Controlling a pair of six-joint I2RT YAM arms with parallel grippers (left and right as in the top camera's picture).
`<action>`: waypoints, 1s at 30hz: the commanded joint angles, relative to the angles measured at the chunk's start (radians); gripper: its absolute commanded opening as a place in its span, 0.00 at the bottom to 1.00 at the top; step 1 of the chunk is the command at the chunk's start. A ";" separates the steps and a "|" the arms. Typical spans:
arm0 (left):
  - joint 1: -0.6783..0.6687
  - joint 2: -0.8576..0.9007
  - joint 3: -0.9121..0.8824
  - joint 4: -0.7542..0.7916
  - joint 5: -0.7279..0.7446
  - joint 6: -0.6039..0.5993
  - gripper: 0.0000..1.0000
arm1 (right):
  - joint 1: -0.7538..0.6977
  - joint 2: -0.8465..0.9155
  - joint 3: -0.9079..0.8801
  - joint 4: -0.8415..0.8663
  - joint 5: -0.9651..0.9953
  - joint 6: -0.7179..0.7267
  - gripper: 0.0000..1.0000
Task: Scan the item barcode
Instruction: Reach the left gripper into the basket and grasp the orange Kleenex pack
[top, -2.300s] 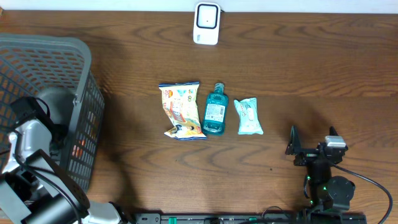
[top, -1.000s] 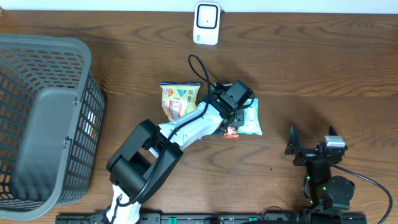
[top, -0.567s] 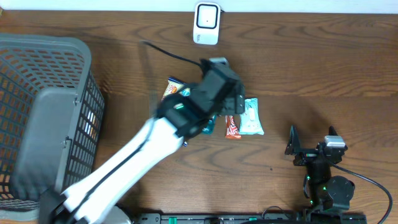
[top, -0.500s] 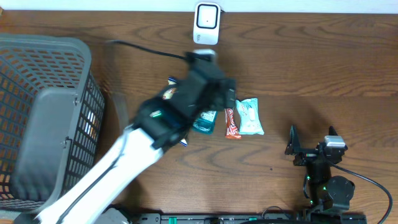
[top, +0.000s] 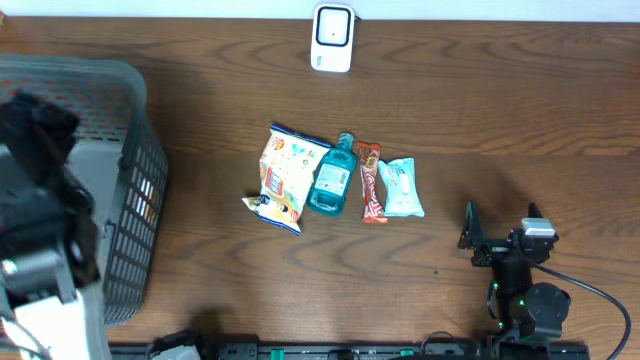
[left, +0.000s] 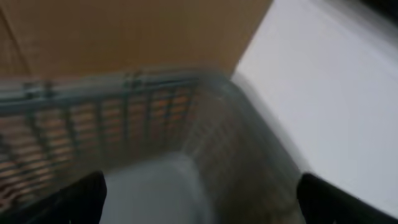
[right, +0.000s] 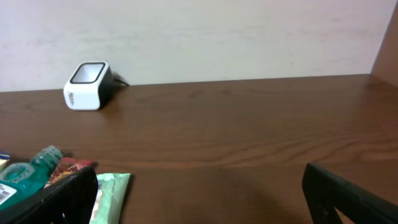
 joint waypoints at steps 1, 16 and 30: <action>0.174 0.125 -0.001 -0.119 0.338 0.015 0.98 | 0.005 -0.005 -0.002 -0.004 -0.003 0.013 0.99; 0.228 0.668 -0.001 -0.336 0.652 0.330 0.91 | 0.005 -0.005 -0.002 -0.004 -0.003 0.013 0.99; 0.228 0.882 -0.021 -0.324 0.874 0.680 0.93 | 0.005 -0.005 -0.002 -0.003 -0.003 0.013 0.99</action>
